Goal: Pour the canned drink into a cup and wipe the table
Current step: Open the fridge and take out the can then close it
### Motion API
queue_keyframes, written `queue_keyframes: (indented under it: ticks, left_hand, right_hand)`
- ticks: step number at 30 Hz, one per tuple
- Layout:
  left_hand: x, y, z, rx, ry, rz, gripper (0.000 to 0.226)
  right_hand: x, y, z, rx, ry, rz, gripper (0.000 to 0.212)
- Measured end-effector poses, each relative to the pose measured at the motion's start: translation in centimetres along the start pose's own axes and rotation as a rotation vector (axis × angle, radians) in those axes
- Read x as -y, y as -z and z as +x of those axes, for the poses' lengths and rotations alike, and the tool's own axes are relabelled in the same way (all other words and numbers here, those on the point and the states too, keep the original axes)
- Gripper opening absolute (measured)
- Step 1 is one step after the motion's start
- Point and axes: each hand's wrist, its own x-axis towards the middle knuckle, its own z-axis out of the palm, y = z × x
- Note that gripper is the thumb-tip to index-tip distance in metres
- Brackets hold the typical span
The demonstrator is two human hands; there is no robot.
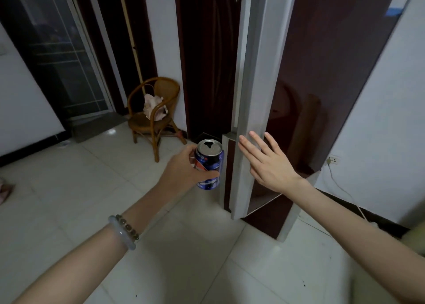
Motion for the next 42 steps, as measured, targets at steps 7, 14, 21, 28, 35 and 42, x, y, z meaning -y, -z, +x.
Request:
queue_keyframes:
  ticks: [7,14,21,28,35,42]
  left_hand:
    - [4.4,2.4,6.8,-0.017,0.000,-0.040,0.060]
    - [8.1,3.8,16.2,0.020,-0.017,-0.011,0.062]
    - [10.9,4.7,25.4,0.071,-0.053,-0.098,0.055]
    - [14.7,5.0,33.3,0.128,-0.068,-0.128,0.069]
    - [18.3,5.6,43.1,0.285,-0.134,-0.140,0.066]
    - [19.8,7.3,52.7,0.503,-0.254,-0.151,0.068]
  right_hand:
    - [-0.1,-3.8,7.2,-0.063,0.089,-0.112,0.058]
    - [-1.6,-8.7,14.2,-0.192,0.164,-0.108,0.045]
    - [-2.3,-13.2,20.5,-0.222,0.118,-0.083,0.037]
    - [-3.9,-17.6,25.8,-0.162,0.060,-0.054,0.040]
    - [-4.8,-22.2,30.3,-0.036,-0.071,-0.134,0.036]
    - [-5.5,-25.9,34.1,0.070,-0.225,-0.220,0.030]
